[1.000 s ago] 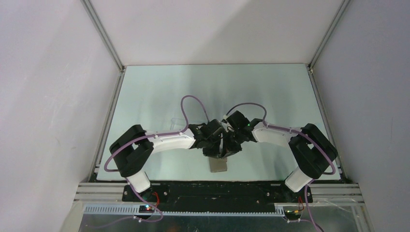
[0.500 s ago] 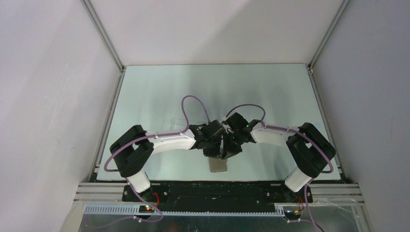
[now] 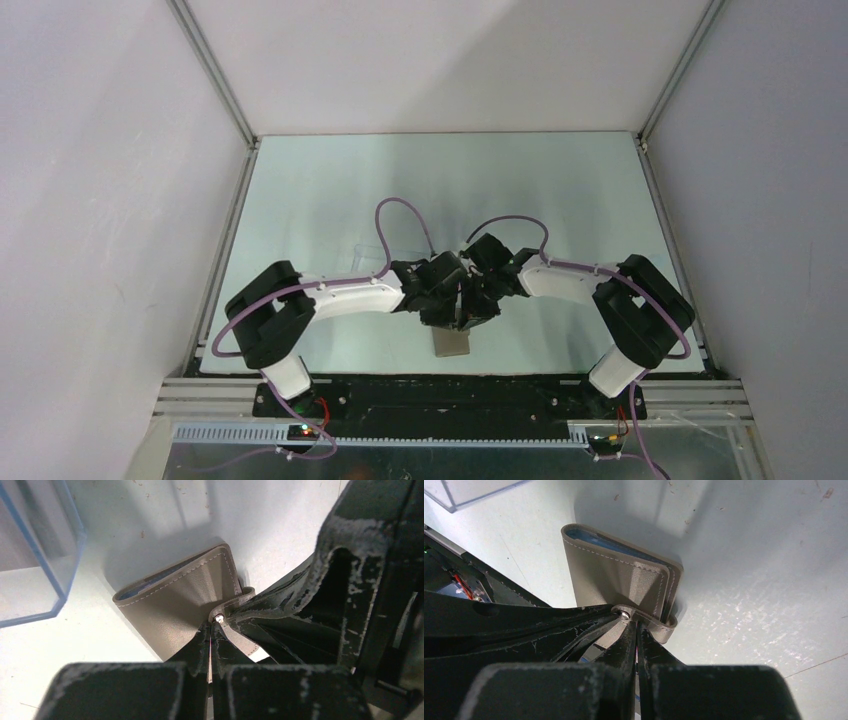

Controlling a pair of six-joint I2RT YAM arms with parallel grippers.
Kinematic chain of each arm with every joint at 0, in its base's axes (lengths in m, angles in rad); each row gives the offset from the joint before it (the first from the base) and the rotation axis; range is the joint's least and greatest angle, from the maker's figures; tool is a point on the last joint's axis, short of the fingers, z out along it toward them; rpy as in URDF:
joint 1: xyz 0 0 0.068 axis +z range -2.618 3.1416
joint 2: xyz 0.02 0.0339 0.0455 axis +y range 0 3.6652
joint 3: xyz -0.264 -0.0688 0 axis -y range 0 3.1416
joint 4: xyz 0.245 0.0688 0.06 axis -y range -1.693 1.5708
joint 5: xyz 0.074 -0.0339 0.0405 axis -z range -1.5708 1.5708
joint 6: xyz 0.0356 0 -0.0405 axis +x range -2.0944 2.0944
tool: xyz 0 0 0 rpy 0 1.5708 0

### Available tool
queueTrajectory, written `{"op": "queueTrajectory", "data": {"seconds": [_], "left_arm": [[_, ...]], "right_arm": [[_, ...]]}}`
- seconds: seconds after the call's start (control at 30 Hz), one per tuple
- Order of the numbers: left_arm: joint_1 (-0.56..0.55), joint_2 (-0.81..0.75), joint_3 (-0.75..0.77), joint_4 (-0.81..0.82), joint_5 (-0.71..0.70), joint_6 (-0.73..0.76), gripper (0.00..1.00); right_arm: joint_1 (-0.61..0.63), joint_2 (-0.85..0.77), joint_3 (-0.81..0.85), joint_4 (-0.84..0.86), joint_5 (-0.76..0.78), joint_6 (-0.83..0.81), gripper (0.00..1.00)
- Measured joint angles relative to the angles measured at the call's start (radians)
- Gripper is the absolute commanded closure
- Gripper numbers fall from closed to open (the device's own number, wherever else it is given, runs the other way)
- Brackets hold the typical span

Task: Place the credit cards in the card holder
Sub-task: Close the card holder at the center of the board.

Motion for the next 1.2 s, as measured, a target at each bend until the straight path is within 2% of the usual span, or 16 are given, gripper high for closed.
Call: {"op": "queueTrajectory", "data": {"seconds": [1.2], "left_arm": [[-0.027,-0.019,-0.016,-0.027,-0.009,-0.017,1.0]], "right_arm": [[0.042,0.001,0.0,0.019,0.028,0.008,0.96]]}}
